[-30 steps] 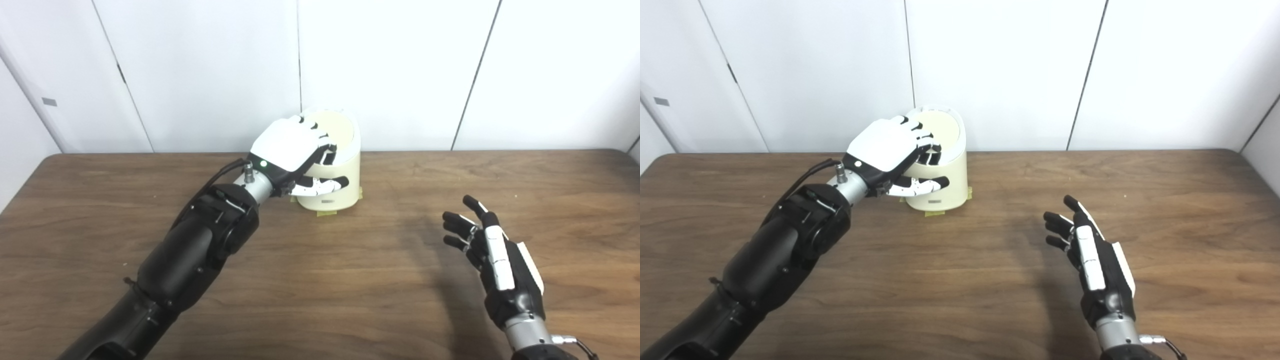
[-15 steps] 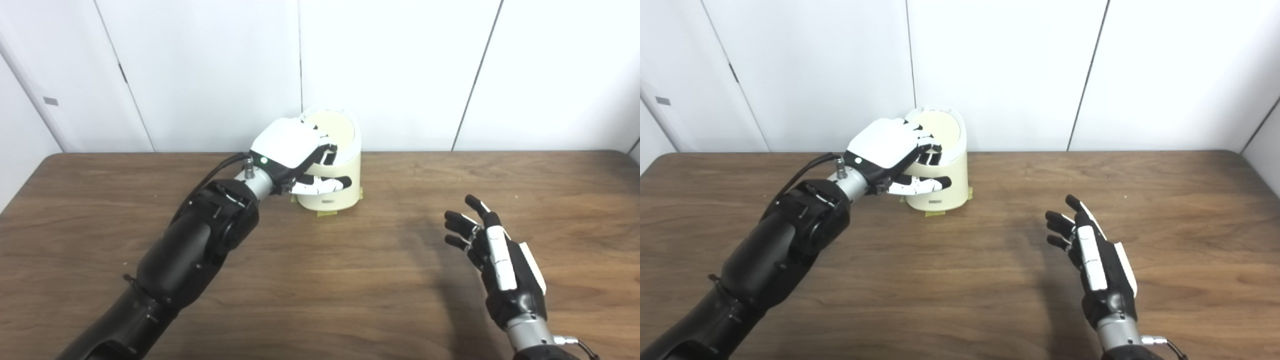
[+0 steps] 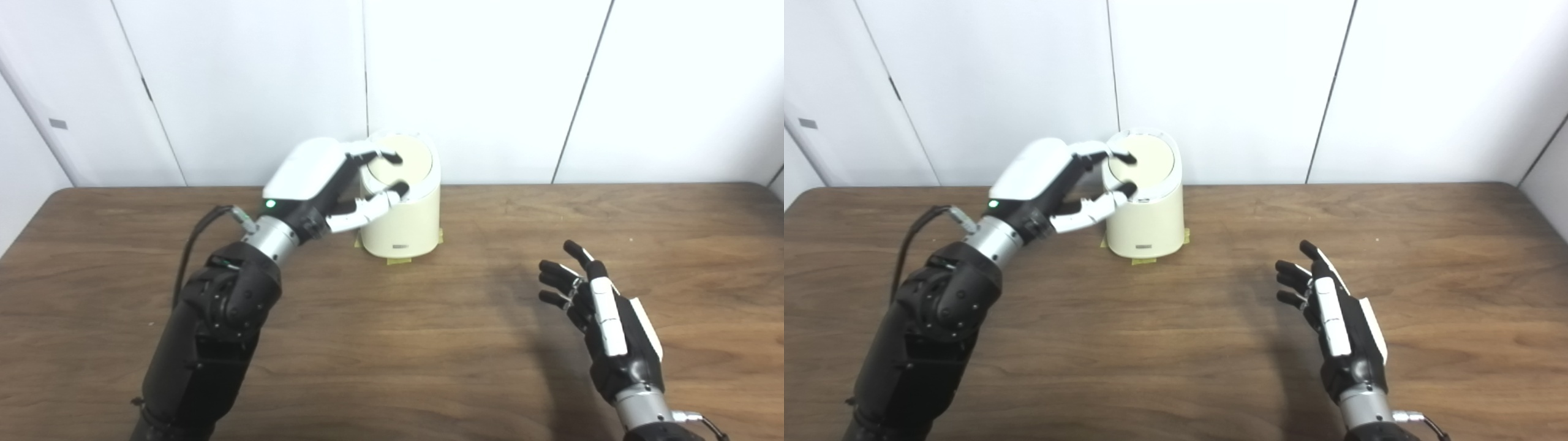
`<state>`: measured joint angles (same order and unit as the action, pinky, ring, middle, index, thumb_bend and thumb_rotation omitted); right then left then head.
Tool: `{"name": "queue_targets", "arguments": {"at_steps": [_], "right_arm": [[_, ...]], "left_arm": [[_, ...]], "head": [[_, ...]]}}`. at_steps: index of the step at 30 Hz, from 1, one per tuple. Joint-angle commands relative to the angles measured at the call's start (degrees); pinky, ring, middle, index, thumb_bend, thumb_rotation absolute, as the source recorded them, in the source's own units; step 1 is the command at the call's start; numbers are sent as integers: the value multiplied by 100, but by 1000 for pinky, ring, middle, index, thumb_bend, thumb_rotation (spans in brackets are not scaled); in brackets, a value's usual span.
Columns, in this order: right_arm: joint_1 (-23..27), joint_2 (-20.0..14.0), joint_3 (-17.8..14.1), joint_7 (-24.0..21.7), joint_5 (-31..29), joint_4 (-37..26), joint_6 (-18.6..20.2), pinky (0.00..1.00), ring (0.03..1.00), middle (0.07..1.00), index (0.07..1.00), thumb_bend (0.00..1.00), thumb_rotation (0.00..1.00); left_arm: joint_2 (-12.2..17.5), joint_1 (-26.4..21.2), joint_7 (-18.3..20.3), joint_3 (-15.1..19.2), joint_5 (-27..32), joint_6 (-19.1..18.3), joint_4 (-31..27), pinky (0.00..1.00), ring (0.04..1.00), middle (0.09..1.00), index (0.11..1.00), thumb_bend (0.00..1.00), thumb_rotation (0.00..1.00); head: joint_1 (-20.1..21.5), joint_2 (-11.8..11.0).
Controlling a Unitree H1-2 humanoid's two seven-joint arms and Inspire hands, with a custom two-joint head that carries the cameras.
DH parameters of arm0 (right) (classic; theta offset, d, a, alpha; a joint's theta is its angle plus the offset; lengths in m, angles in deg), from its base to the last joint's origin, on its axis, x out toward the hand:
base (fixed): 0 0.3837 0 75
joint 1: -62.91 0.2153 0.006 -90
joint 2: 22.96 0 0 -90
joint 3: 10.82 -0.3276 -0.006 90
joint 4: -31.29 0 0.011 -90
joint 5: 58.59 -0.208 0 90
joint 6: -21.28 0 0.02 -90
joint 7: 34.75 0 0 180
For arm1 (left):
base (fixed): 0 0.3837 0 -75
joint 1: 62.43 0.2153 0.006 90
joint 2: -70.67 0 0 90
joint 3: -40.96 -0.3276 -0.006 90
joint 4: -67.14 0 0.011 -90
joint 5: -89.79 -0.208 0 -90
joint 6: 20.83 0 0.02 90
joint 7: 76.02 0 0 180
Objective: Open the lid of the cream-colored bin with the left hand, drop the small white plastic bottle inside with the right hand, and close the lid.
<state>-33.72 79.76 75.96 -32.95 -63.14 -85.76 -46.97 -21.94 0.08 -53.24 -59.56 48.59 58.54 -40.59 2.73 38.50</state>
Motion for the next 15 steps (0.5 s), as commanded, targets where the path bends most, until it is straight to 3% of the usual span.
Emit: {"name": "queue_targets", "arguments": {"at_steps": [1,2,6,11,15], "right_arm": [[-67,89,6,-29,-52,-16,-215,749,801,776,910,470,914],[-66,92,16,-36,-61,13,-245,749,799,774,907,471,914],[-103,132,86,-64,-99,97,-371,749,813,787,906,463,897],[-133,194,158,-56,-132,150,-573,752,822,799,890,490,838],[-171,114,257,-122,-105,140,-788,786,844,822,883,480,850]], "left_arm": [[-68,63,-115,156,166,-218,-334,769,866,869,833,428,829],[-102,222,-149,235,256,-303,-457,787,877,877,841,425,841],[-422,1104,-391,661,1009,-478,-914,781,859,869,836,379,721],[-736,2245,-642,1013,1599,-783,-1346,832,877,869,853,371,781],[-910,3032,-950,1331,2231,-650,-1389,849,884,875,854,370,781]], "head": [[-30,-19],[-48,-38],[-48,-47],[-29,-44],[14,-31]]}}
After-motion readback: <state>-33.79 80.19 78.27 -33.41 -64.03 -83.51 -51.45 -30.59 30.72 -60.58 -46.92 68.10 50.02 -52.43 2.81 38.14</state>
